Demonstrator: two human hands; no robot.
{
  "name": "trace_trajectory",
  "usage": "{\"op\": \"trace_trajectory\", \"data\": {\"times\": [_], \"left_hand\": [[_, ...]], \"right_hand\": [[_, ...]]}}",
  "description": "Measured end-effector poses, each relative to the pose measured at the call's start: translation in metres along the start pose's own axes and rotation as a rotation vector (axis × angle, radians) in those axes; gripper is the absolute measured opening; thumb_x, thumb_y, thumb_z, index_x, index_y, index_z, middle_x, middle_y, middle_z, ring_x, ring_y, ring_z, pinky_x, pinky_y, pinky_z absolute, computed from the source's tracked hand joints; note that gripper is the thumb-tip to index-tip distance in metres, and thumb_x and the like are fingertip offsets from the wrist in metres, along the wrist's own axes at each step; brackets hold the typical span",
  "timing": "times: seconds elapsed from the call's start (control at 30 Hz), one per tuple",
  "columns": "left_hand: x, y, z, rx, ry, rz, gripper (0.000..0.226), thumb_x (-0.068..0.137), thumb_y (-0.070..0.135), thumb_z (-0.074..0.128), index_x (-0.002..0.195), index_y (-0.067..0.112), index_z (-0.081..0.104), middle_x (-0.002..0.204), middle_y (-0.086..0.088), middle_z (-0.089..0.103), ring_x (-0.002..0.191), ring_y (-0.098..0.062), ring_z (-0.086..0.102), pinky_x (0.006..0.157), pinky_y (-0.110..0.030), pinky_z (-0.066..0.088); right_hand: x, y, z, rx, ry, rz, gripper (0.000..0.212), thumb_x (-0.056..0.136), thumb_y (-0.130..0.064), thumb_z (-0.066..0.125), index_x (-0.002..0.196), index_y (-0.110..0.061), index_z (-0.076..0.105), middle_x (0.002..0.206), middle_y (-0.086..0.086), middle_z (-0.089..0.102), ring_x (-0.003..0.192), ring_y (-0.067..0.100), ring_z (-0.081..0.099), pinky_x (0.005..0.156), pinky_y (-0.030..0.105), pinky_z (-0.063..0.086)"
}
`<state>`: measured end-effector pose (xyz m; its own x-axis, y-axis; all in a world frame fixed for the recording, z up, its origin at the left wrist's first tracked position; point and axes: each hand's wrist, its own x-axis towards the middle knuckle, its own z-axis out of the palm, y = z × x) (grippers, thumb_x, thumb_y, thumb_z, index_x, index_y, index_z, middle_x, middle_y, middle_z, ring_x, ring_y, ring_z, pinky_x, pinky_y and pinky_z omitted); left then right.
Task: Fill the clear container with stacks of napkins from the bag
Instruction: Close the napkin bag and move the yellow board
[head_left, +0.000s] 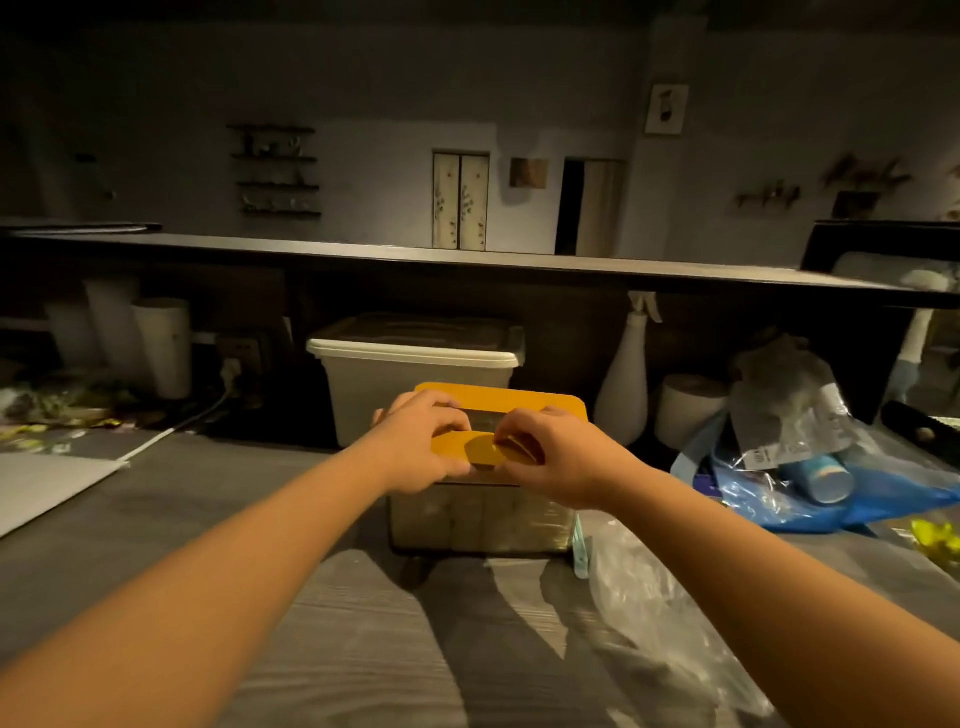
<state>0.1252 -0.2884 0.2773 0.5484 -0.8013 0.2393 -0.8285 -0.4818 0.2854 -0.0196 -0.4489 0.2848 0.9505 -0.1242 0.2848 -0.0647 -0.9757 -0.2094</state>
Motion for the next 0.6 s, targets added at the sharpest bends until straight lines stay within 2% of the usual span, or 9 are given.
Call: {"op": "trace_trajectory", "data": {"times": [0.13, 0.27, 0.5, 0.6], "left_hand": [[-0.002, -0.010, 0.003, 0.005, -0.046, -0.028, 0.046, 0.085, 0.056, 0.067, 0.128, 0.043, 0.054, 0.150, 0.015, 0.033, 0.142, -0.019, 0.021, 0.117, -0.050, 0.018], [-0.003, -0.014, 0.007, -0.089, -0.077, -0.061, 0.046, 0.084, 0.056, 0.068, 0.126, 0.042, 0.055, 0.148, 0.014, 0.034, 0.139, -0.019, 0.022, 0.117, -0.050, 0.023], [-0.003, -0.017, 0.010, -0.214, -0.103, -0.094, 0.046, 0.082, 0.050, 0.073, 0.125, 0.038, 0.059, 0.144, 0.012, 0.036, 0.136, -0.018, 0.026, 0.113, -0.043, 0.029], [-0.004, -0.018, 0.011, -0.286, -0.115, -0.111, 0.047, 0.080, 0.046, 0.076, 0.124, 0.035, 0.061, 0.144, 0.011, 0.036, 0.134, -0.017, 0.029, 0.111, -0.041, 0.031]], "right_hand": [[0.007, 0.003, 0.008, 0.017, -0.049, -0.006, 0.038, 0.094, -0.046, 0.063, 0.128, -0.032, 0.055, 0.117, -0.007, 0.059, 0.105, 0.011, 0.051, 0.091, 0.031, 0.051], [0.011, 0.007, 0.014, 0.064, -0.063, 0.013, 0.035, 0.092, -0.046, 0.064, 0.125, -0.035, 0.059, 0.117, -0.007, 0.060, 0.104, 0.012, 0.055, 0.090, 0.031, 0.052], [0.009, 0.010, 0.017, 0.182, -0.063, 0.031, 0.034, 0.093, -0.036, 0.068, 0.126, -0.029, 0.064, 0.118, -0.012, 0.062, 0.103, 0.003, 0.056, 0.080, 0.010, 0.041], [0.008, 0.011, 0.017, 0.207, -0.058, 0.034, 0.034, 0.092, -0.036, 0.069, 0.126, -0.031, 0.065, 0.122, -0.009, 0.065, 0.105, 0.004, 0.058, 0.088, 0.017, 0.046]]}}
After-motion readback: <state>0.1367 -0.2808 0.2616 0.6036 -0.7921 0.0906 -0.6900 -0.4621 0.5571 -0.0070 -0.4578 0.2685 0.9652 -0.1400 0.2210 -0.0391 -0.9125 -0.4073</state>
